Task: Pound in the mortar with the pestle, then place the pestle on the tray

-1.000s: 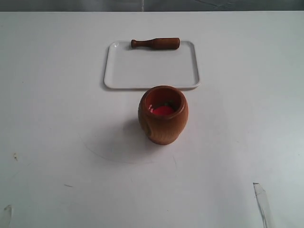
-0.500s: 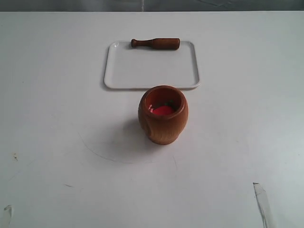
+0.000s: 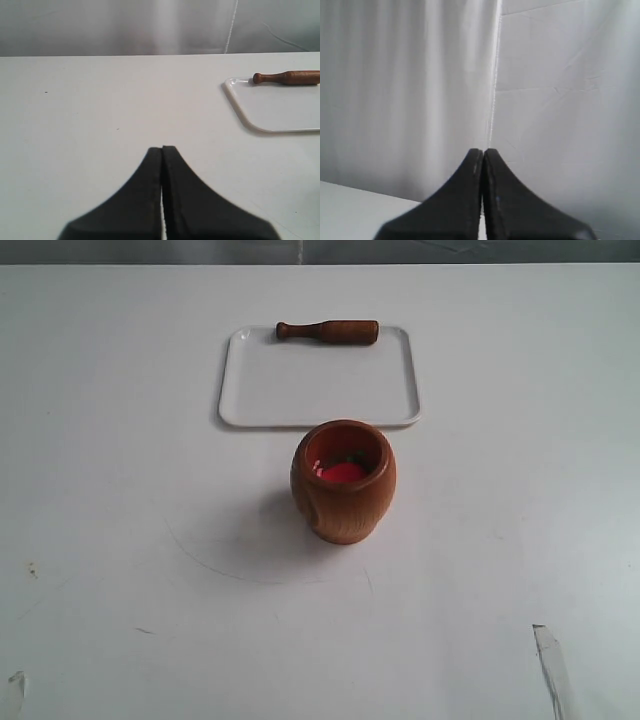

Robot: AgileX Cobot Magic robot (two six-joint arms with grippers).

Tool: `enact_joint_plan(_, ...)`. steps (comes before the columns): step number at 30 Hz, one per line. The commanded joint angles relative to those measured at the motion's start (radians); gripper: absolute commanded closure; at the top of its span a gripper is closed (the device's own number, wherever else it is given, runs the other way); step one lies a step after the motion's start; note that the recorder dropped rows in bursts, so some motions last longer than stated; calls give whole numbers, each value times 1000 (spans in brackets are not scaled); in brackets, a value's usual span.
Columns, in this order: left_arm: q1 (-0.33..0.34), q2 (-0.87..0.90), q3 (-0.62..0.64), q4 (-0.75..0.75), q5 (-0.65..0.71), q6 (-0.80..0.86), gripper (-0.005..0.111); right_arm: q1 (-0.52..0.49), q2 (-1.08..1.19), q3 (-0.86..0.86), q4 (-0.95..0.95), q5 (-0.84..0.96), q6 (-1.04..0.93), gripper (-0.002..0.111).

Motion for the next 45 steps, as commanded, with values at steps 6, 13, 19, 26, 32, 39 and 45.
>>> enact_joint_plan(6,-8,-1,1,-7,-3,-8,107,-8,-87,8,14,323,31,108)
enact_joint_plan(13,-8,-1,1,-7,-3,-8,107,-8,-87,8,424,522,135,108)
enact_joint_plan(19,-8,-1,1,-7,-3,-8,107,-8,-87,8,296,533,101,108)
enact_joint_plan(26,-8,-1,1,-7,-3,-8,107,2,-87,8,224,587,-157,108)
enact_joint_plan(32,-8,-1,1,-7,-3,-8,107,12,-87,8,222,651,-176,108)
enact_joint_plan(39,-8,-1,1,-7,-3,-8,107,-181,-126,8,238,716,-176,108)
enact_joint_plan(45,-8,-1,1,-7,-3,-8,107,-202,-127,8,239,718,-181,108)
